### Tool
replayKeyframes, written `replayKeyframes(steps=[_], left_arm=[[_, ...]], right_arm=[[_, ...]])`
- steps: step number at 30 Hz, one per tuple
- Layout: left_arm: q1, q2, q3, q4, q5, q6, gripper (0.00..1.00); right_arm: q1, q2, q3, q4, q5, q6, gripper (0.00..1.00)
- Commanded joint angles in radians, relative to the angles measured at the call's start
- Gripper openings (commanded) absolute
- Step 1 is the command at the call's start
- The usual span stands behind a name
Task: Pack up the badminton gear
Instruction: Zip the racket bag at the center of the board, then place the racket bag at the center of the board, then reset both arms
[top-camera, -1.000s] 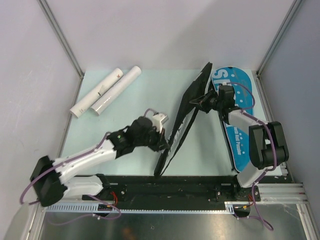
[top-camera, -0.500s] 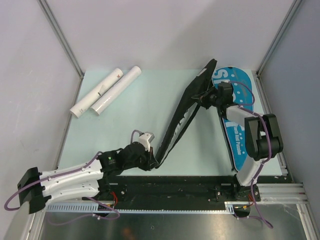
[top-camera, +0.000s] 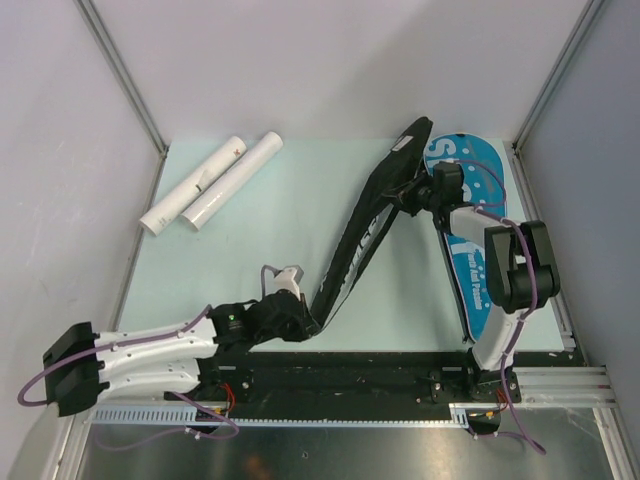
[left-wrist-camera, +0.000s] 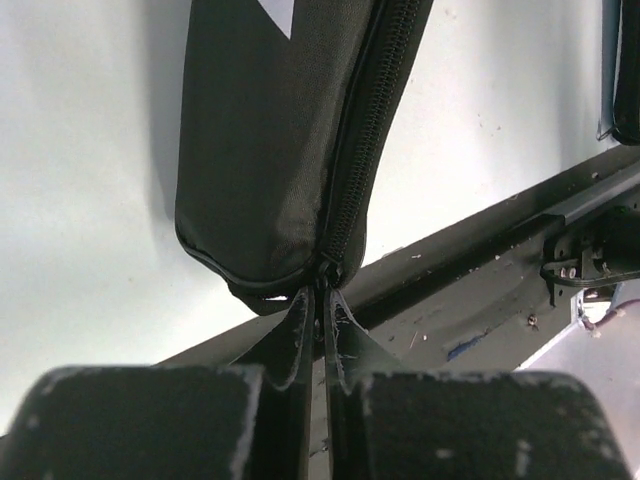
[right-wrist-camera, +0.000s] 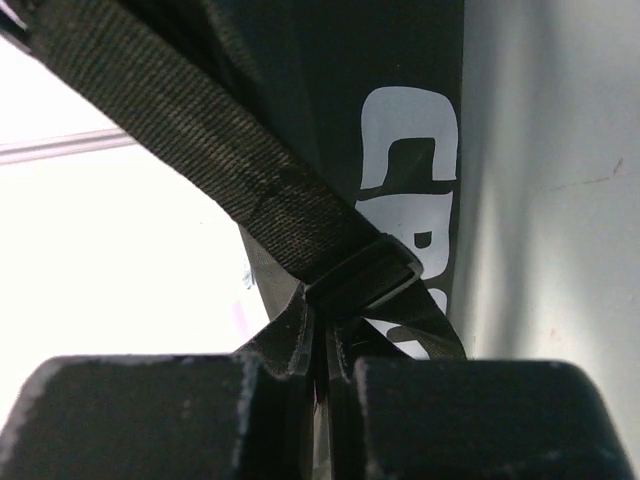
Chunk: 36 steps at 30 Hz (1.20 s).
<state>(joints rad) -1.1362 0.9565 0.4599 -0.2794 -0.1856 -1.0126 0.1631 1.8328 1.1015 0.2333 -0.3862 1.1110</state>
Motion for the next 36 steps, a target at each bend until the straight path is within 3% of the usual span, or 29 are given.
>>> replayKeyframes(steps=[1,4,7,9,11,12,13,16,22,24,26,29,32,36], left_arm=[[-0.002,0.005,0.037,-0.231,-0.089,0.028,0.12],[0.0,-0.061,0.1,-0.184,-0.066,0.155,0.54],[0.0,-0.157,0.1,-0.098,0.041,0.275,0.73],[0.0,-0.192,0.103,-0.055,0.163,0.35,0.77],[0.0,-0.234,0.126,-0.044,0.176,0.368,0.8],[0.0,-0.243,0.135,-0.041,0.21,0.374,0.81],[0.001,-0.246,0.161,-0.04,0.209,0.382,0.82],[0.004,-0.228,0.25,-0.038,0.187,0.428,0.84],[0.097,-0.055,0.489,-0.033,0.051,0.529,0.89],[0.128,0.002,0.546,-0.027,0.028,0.562,0.9],[0.164,0.028,0.612,-0.014,0.018,0.586,0.9],[0.187,0.047,0.66,0.037,0.009,0.623,0.9],[0.191,0.03,0.672,0.078,0.002,0.651,0.9],[0.191,-0.027,0.657,0.115,-0.009,0.68,0.9]], right_arm=[[-0.014,0.054,0.084,0.135,-0.005,-0.08,0.0],[-0.031,0.182,0.208,0.065,-0.222,-0.157,0.0],[-0.069,0.204,0.238,-0.113,-0.26,-0.311,0.0],[-0.109,0.21,0.251,-0.263,-0.266,-0.423,0.01],[-0.134,0.21,0.259,-0.392,-0.237,-0.503,0.15],[-0.146,0.21,0.273,-0.447,-0.217,-0.545,0.23],[-0.149,0.203,0.282,-0.501,-0.191,-0.63,0.45],[-0.12,0.117,0.327,-0.643,-0.027,-0.738,0.72],[0.004,-0.064,0.495,-0.986,0.432,-0.862,0.78],[0.067,-0.137,0.479,-1.049,0.619,-0.872,0.8],[0.205,-0.274,0.408,-1.046,0.748,-0.873,0.83],[0.37,-0.488,0.251,-0.947,0.692,-0.849,0.87],[0.452,-0.73,0.08,-0.804,0.656,-0.843,0.91],[0.46,-0.924,0.043,-0.776,0.638,-0.859,0.96]])
